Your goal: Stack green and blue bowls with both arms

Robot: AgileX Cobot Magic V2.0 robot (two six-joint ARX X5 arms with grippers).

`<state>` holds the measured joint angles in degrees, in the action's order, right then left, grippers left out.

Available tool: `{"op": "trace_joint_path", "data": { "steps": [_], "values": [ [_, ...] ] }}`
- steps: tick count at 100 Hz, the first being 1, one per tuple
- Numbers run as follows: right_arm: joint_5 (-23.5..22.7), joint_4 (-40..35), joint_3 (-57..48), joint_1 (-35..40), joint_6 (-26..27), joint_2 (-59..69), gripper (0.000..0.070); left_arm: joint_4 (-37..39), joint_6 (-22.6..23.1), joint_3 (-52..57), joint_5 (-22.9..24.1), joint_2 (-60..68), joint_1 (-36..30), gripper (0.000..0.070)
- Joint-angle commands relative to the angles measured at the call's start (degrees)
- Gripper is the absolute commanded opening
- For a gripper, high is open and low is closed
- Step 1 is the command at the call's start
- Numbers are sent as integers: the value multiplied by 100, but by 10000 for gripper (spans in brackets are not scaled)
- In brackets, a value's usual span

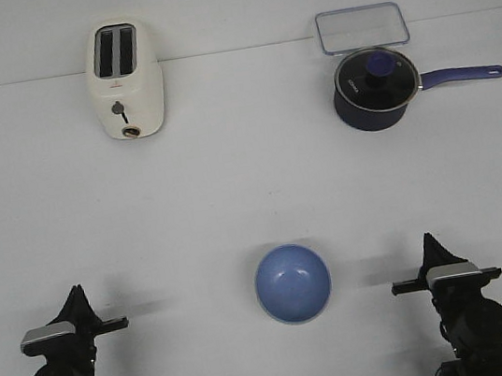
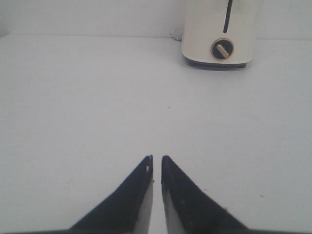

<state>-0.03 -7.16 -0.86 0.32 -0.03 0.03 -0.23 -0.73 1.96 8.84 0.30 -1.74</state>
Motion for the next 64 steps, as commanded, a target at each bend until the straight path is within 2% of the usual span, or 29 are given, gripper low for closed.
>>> {"op": "trace_joint_path", "data": {
  "steps": [1, 64],
  "values": [
    [2, 74, 15, 0, -44, 2, 10, 68, 72, -116, -9, -11, 7, 15],
    [2, 133, 13, 0, -44, 2, 10, 68, 72, -116, -9, -11, 7, 15]
  ]
}}
